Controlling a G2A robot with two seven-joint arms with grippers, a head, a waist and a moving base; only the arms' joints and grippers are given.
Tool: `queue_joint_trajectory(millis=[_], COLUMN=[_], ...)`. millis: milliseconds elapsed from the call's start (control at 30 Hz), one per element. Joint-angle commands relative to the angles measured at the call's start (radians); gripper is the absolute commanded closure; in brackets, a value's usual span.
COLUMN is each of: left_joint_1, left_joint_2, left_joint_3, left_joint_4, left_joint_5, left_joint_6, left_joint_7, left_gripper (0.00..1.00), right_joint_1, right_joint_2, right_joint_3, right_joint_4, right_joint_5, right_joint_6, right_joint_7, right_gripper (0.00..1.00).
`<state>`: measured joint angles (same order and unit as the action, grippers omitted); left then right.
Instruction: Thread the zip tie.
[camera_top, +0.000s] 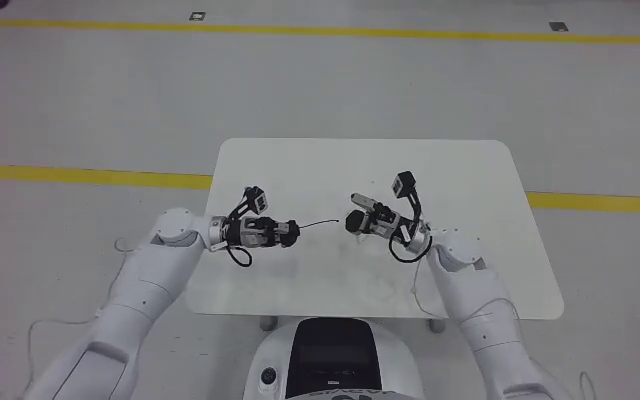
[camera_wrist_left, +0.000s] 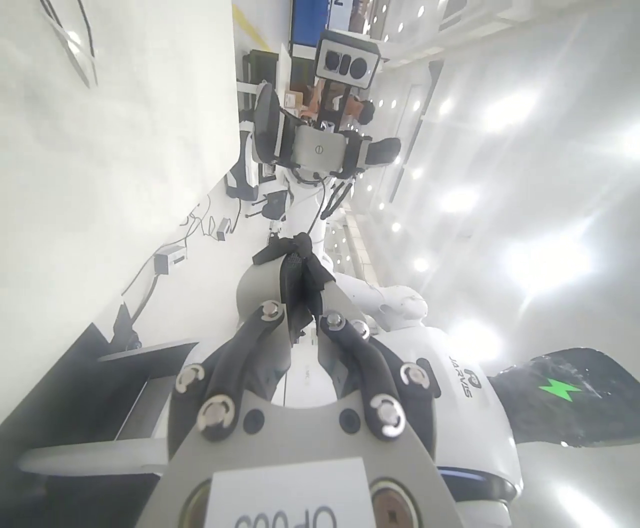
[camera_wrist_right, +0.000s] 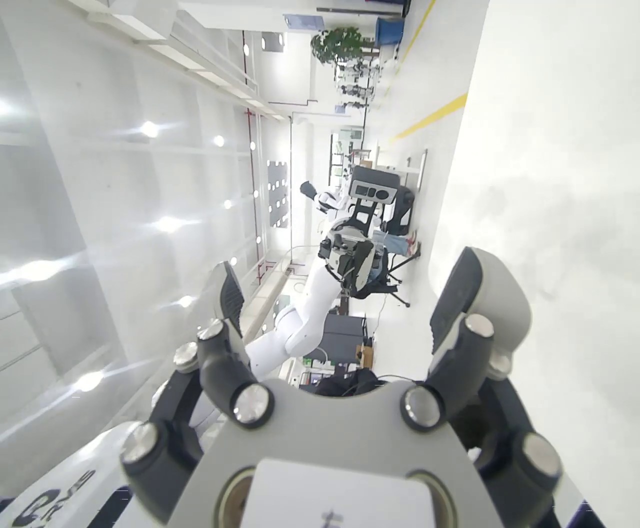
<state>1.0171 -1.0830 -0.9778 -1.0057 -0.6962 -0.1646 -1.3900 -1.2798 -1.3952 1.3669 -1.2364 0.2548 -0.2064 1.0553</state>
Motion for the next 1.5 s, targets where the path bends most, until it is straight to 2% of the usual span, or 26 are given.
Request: queue_joint_trajectory(millis=[0,100,333,433,667,800,933,1033,1200,1233,1267,1300,1333,1467], left_joint_1=[-0.007,-0.029,-0.029,-0.021,-0.008,0.002,0.002,0.002,0.002,0.002,0.002,0.002,0.002,0.002], left_joint_2=[0.014,0.031,0.031,0.033,0.046,0.051,0.051,0.051,0.051,0.051,0.051,0.051,0.051,0.051], left_joint_3=[0.041,0.086,0.086,0.087,0.067,0.061,0.061,0.061,0.061,0.061,0.061,0.061,0.061,0.061], left_joint_4=[0.004,0.03,0.03,0.019,0.016,-0.005,-0.005,-0.005,-0.005,-0.005,-0.005,-0.005,-0.005,-0.005], left_joint_5=[-0.036,-0.098,-0.098,-0.085,-0.059,-0.061,-0.061,-0.061,-0.061,-0.061,-0.061,-0.061,-0.061,-0.061], left_joint_6=[-0.003,-0.021,-0.021,-0.015,-0.045,-0.065,-0.065,-0.065,-0.065,-0.065,-0.065,-0.065,-0.065,-0.065], left_joint_7=[0.0,0.0,0.0,0.027,0.007,0.0,0.0,0.0,0.0,0.0,0.0,0.0,0.0,0.0], left_gripper=[1.0,1.0,1.0,1.0,1.0,1.0,1.0,1.0,1.0,1.0,1.0,1.0,1.0,1.0], right_joint_1=[0.023,0.03,0.028,0.025,0.042,0.042,0.041,0.024,0.028,0.03,0.032,0.034,0.036,0.048], right_joint_2=[0.002,0.002,0.002,0.005,0.014,0.014,0.014,0.014,0.018,0.018,0.019,0.02,0.021,0.024], right_joint_3=[-0.005,-0.005,-0.006,-0.015,-0.015,-0.015,-0.015,-0.036,-0.067,-0.071,-0.075,-0.077,-0.079,-0.086], right_joint_4=[0.038,0.052,0.052,0.053,0.086,0.086,0.085,0.053,0.058,0.062,0.065,0.068,0.071,0.098], right_joint_5=[0.03,0.035,0.035,0.043,0.145,0.145,0.144,0.133,0.114,0.115,0.117,0.119,0.123,0.161], right_joint_6=[0.003,-0.003,-0.001,0.025,0.032,0.032,0.032,0.022,0.015,0.01,0.007,0.005,0.003,0.0], right_joint_7=[0.038,0.044,0.039,0.032,0.135,0.135,0.129,0.095,0.1,0.1,0.101,0.102,0.104,0.132], right_gripper=[0.0,0.0,0.0,0.0,0.0,0.0,0.0,0.0,0.0,0.02,0.27,0.47,0.55,0.64])
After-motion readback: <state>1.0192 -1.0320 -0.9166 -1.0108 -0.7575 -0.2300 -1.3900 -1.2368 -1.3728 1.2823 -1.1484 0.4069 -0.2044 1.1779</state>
